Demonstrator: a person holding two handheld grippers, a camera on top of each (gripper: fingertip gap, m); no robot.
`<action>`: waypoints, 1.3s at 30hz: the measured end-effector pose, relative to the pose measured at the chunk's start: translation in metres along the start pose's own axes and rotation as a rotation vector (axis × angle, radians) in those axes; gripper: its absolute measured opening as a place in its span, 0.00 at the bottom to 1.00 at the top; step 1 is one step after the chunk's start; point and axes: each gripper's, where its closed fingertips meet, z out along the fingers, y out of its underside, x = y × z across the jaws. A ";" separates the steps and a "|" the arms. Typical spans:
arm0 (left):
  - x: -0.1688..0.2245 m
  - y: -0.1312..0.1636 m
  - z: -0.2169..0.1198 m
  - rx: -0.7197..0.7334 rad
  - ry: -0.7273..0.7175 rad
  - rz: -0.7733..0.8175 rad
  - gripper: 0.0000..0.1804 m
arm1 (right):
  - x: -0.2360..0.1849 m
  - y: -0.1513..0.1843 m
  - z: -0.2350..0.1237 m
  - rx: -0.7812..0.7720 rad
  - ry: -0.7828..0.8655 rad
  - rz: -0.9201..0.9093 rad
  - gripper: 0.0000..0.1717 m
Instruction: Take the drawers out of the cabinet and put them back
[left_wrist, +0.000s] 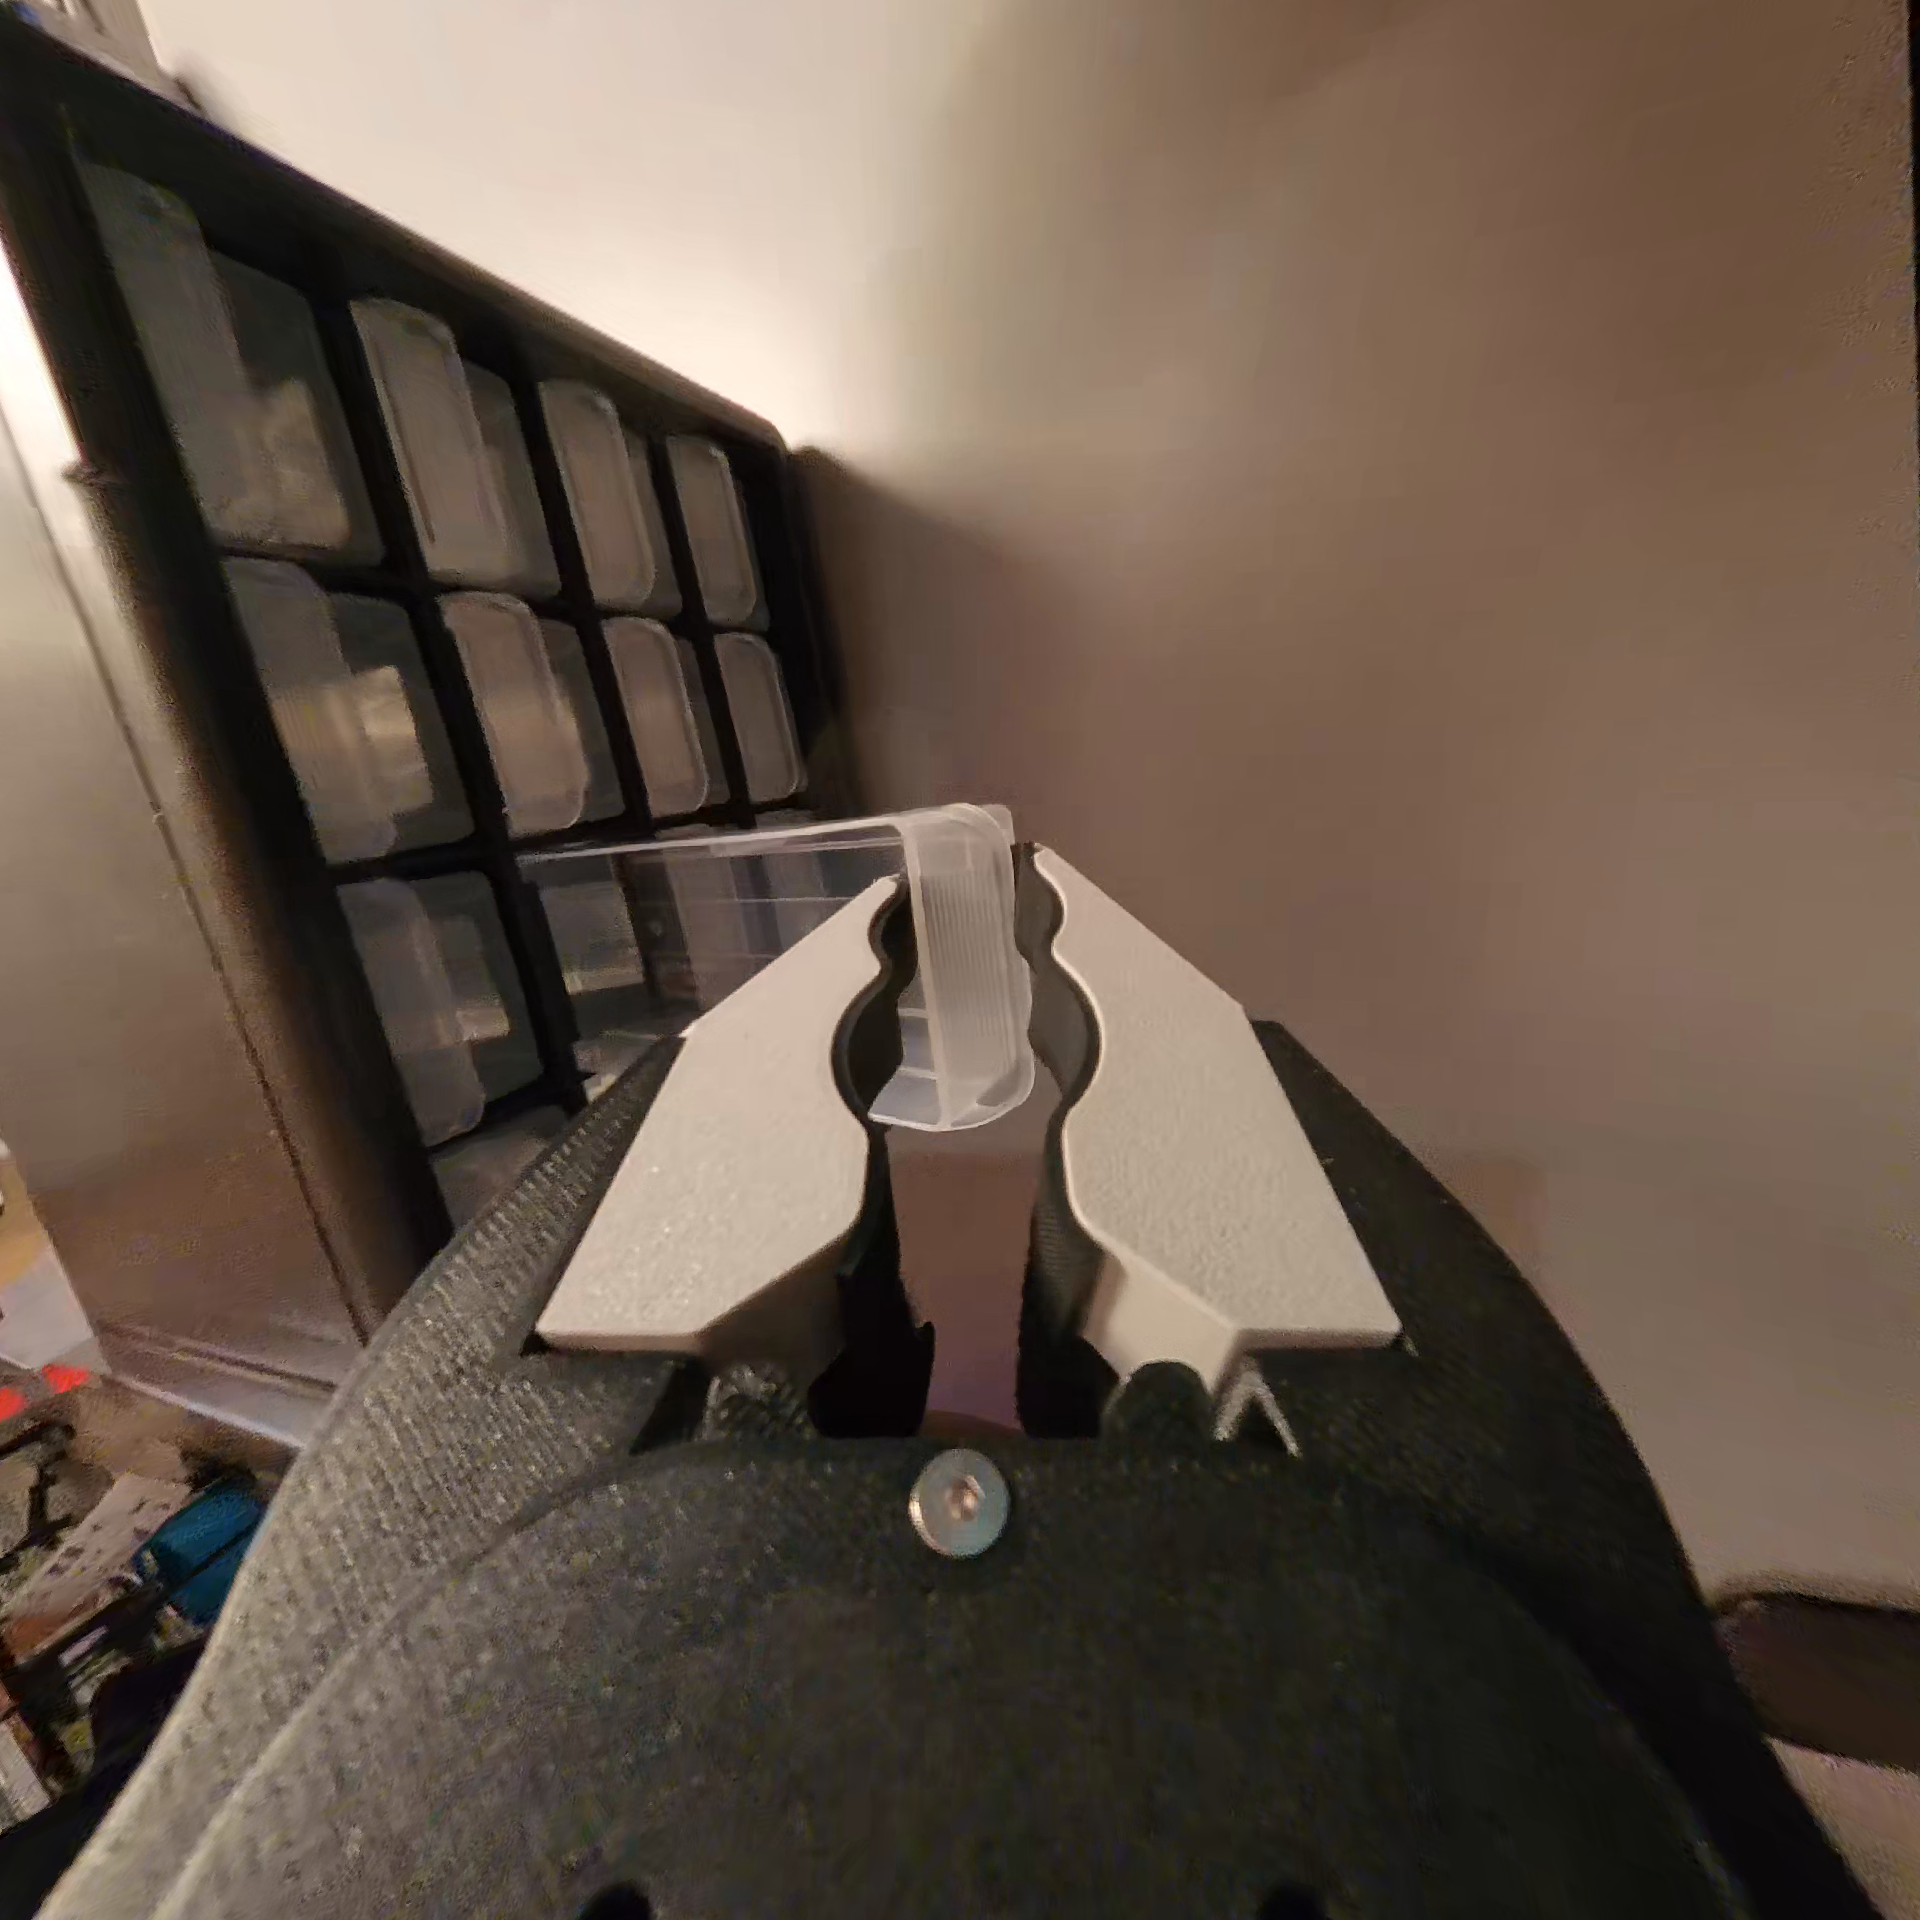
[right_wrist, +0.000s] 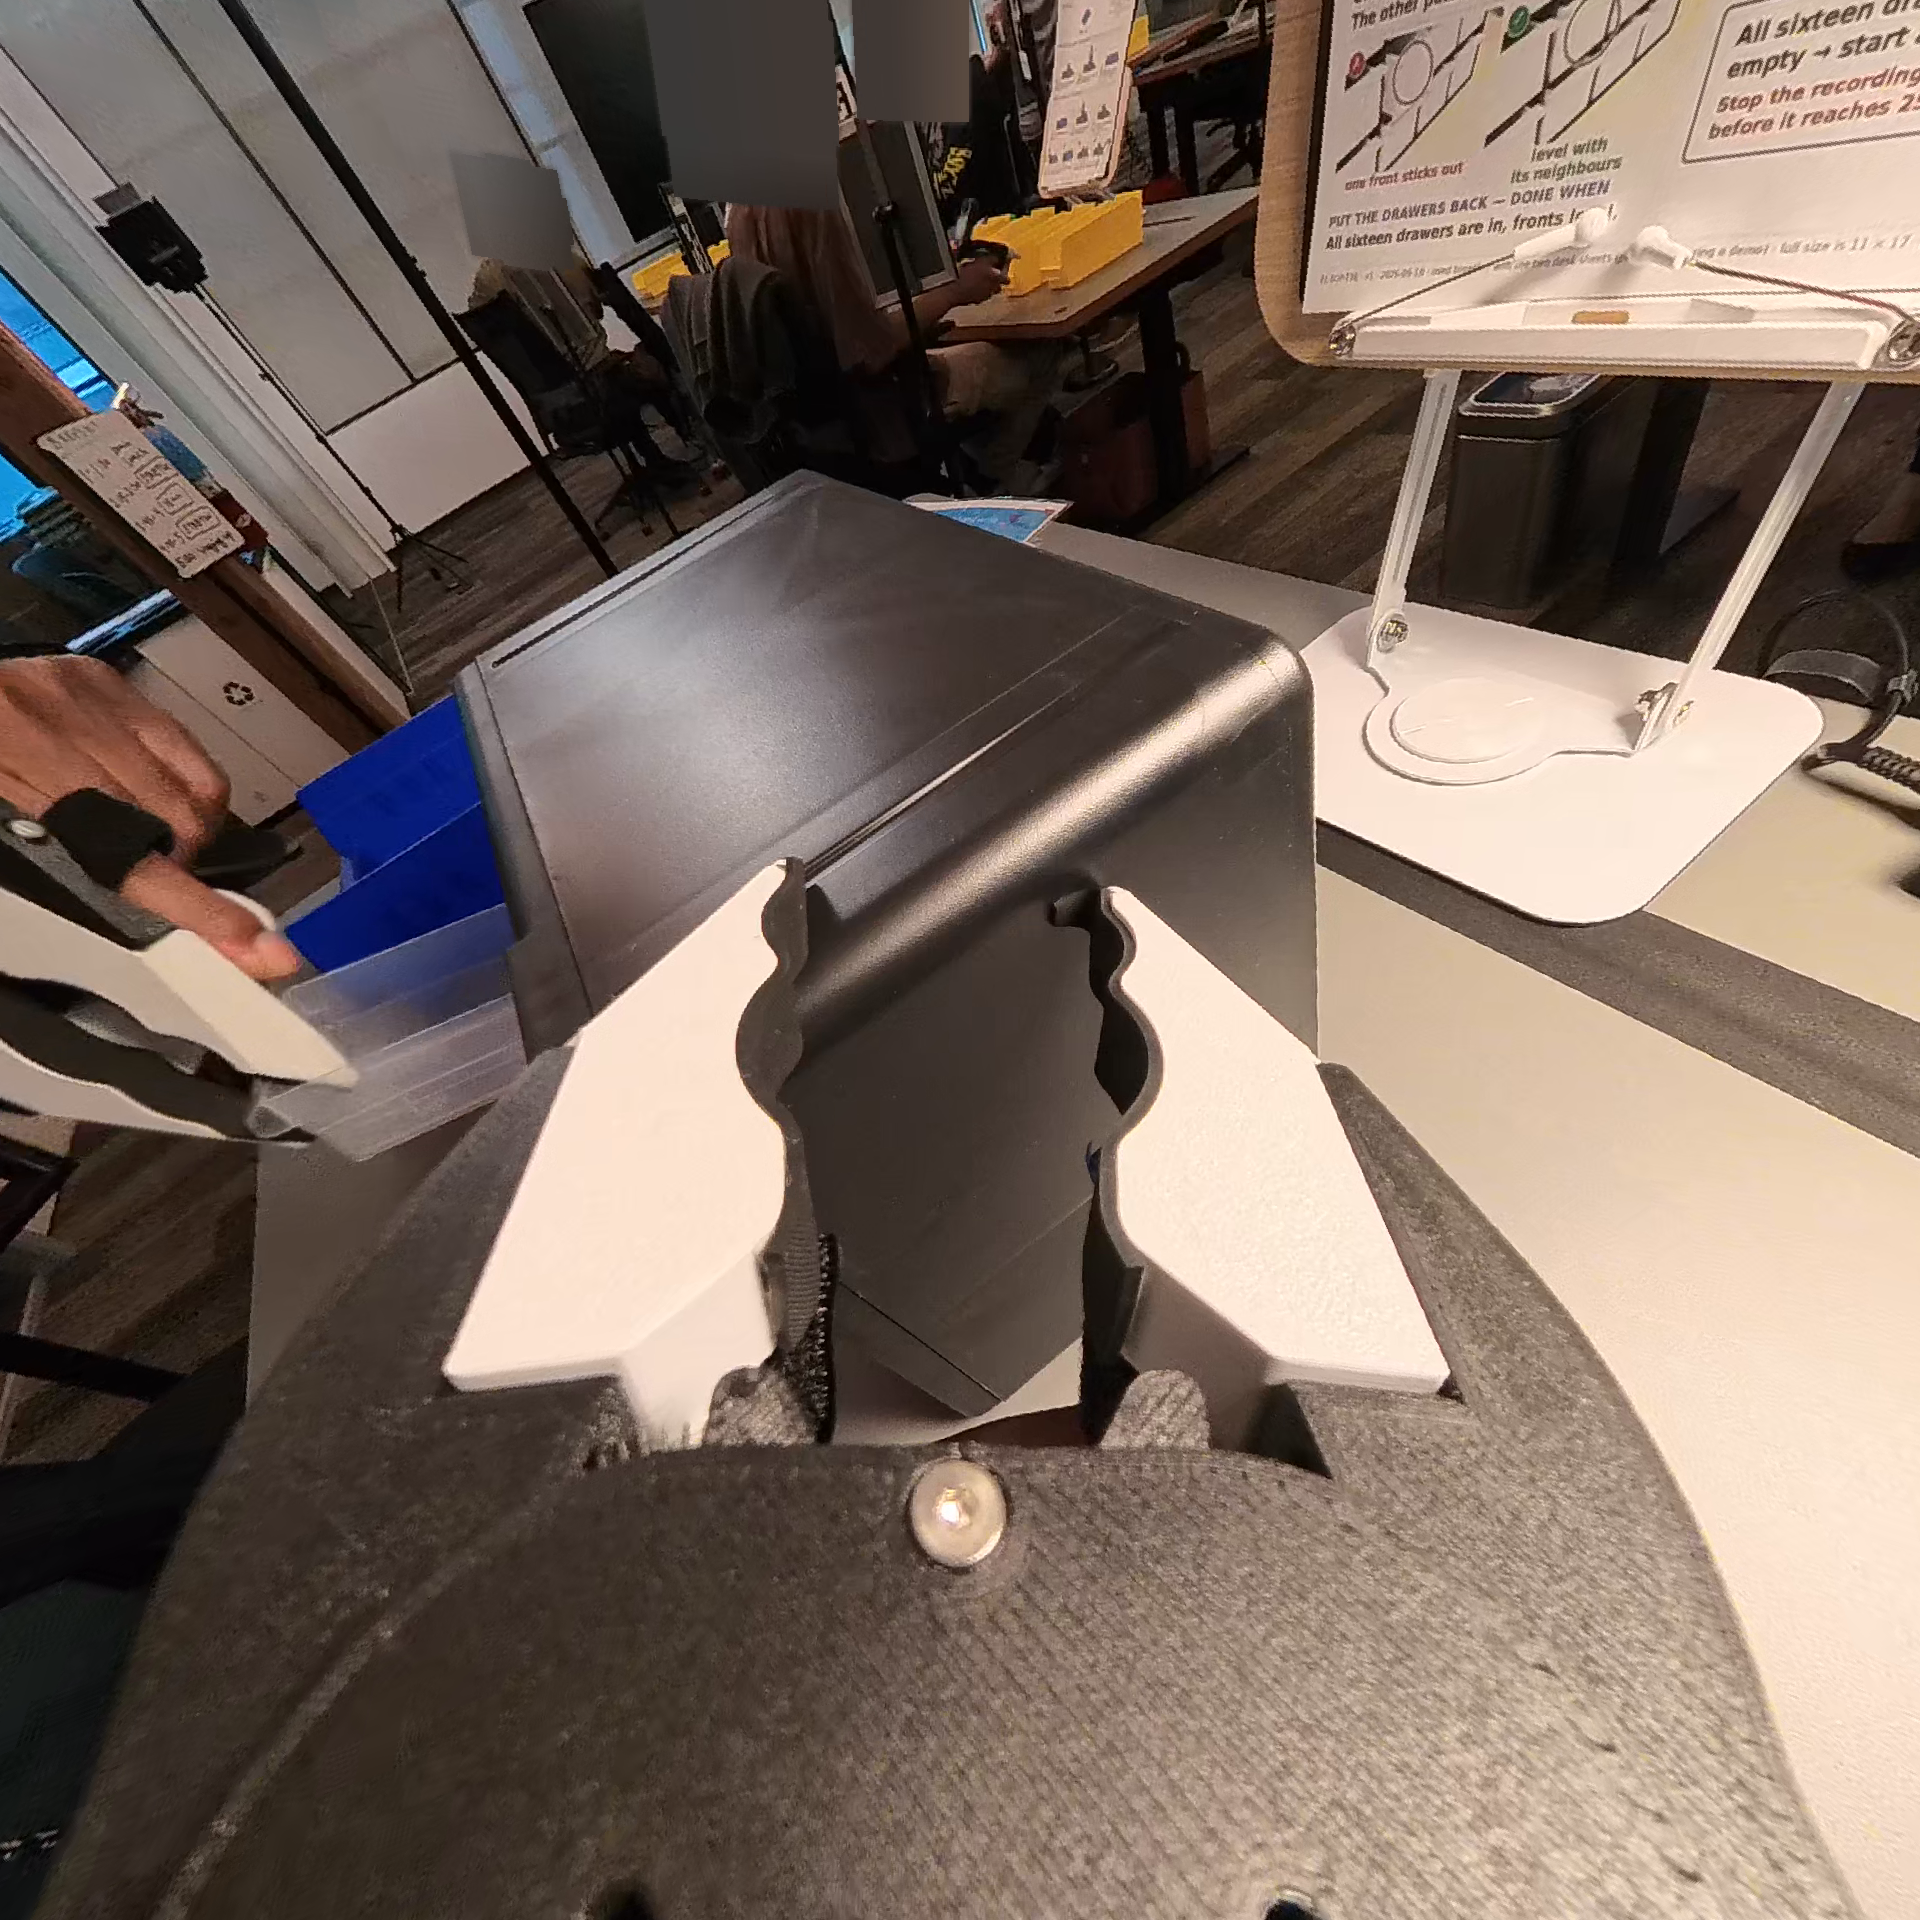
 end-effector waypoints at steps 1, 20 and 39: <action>0.001 0.002 0.003 -0.001 -0.010 0.013 0.10 | 0.000 0.000 0.000 0.000 0.000 0.000 0.33; -0.039 0.027 0.005 0.227 -0.728 -0.076 0.17 | 0.000 0.000 0.000 -0.004 0.000 -0.002 0.33; -0.077 0.039 0.048 0.269 -0.682 -0.297 0.13 | 0.000 0.000 0.000 -0.005 0.004 -0.006 0.33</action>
